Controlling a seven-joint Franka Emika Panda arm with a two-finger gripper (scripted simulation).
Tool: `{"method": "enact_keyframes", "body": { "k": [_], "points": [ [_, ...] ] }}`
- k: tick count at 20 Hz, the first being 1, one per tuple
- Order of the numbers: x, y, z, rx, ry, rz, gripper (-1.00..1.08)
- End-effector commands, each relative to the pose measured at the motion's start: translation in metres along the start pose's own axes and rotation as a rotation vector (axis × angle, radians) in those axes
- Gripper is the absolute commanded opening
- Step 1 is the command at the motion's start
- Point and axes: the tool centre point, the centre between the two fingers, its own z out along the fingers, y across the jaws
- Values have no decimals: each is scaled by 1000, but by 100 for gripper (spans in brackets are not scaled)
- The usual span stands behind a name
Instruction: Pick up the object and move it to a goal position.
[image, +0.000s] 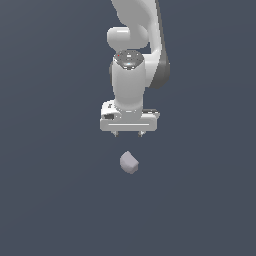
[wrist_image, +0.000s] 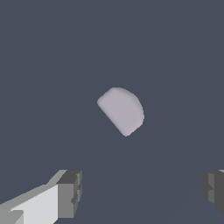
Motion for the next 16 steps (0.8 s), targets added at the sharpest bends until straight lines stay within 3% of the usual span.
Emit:
{"method": "enact_keyframes", "body": {
  "k": [1,16],
  "points": [
    [0,0,0,0,0,0,100],
    [7,-2,-6,8,12,-22,100]
  ]
}}
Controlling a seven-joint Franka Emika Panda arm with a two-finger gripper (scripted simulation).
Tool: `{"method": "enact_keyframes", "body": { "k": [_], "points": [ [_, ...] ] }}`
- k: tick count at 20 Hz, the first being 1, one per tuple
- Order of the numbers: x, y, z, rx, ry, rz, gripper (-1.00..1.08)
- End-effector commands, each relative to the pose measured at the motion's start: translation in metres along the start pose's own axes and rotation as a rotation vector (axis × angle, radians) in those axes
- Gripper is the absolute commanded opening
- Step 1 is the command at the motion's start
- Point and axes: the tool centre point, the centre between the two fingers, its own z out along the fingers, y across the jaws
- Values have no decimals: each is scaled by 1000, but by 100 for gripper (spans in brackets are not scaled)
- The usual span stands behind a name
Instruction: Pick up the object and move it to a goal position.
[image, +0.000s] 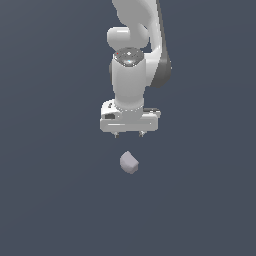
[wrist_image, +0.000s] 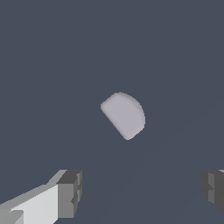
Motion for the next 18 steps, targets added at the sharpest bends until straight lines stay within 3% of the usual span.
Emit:
{"method": "enact_keyframes", "body": {
  "k": [1,9,18],
  "points": [
    [1,0,1,-1,-1,-11,100],
    [9,1,14,-5,-11,-114,100],
    [26,2,43,-6,-33,-335,100]
  ]
}}
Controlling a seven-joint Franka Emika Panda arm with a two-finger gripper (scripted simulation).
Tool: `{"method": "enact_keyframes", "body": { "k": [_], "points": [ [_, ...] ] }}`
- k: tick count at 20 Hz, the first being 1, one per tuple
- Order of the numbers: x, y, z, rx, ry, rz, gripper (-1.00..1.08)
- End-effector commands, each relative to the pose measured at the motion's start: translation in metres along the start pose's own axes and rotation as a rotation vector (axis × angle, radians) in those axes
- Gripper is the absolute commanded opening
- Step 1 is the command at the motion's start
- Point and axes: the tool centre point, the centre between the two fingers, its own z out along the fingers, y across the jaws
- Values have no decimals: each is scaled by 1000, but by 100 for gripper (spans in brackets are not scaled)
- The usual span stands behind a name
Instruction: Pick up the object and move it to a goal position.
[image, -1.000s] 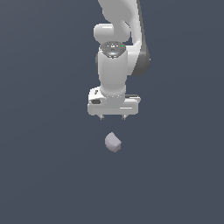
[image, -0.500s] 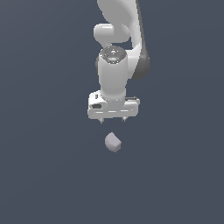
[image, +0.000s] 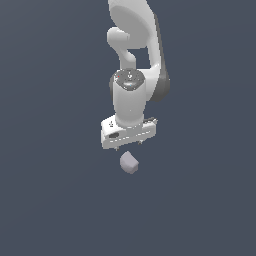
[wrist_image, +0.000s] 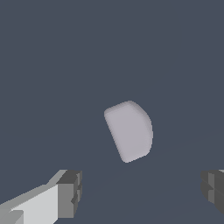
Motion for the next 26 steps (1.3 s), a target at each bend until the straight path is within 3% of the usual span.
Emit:
{"method": "enact_keyframes", "body": {
  "k": [1,13,26],
  "points": [
    [5,2,10,1,-7,-71,100],
    [21,9,46,14,-25,-328,100],
    [24,11,58,19,-28,-380,100]
  ]
}}
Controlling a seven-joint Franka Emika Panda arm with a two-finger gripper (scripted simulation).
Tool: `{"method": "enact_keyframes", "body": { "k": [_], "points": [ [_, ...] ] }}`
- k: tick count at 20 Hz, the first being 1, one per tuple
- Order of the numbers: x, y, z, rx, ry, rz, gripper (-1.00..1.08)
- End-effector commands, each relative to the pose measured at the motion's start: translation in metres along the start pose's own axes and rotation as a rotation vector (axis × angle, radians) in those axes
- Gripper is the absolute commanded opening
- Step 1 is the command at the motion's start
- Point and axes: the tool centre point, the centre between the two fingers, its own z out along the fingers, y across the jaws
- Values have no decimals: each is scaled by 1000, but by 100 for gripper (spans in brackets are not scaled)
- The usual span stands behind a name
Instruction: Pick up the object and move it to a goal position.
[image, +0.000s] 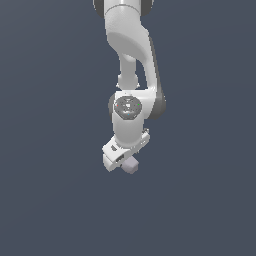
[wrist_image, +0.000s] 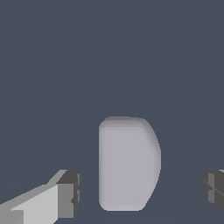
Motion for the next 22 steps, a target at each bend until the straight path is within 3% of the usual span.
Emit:
{"method": "enact_keyframes", "body": {
  "k": [1,9,15,16,22],
  "points": [
    [0,0,5,0,-1,-1,100],
    [-1,-1,44,1,0,-4,100],
    [0,0,49,1,0,-5,100],
    [0,0,49,1,0,-5,-100],
    [0,0,49,1,0,-5,-100]
  ]
}}
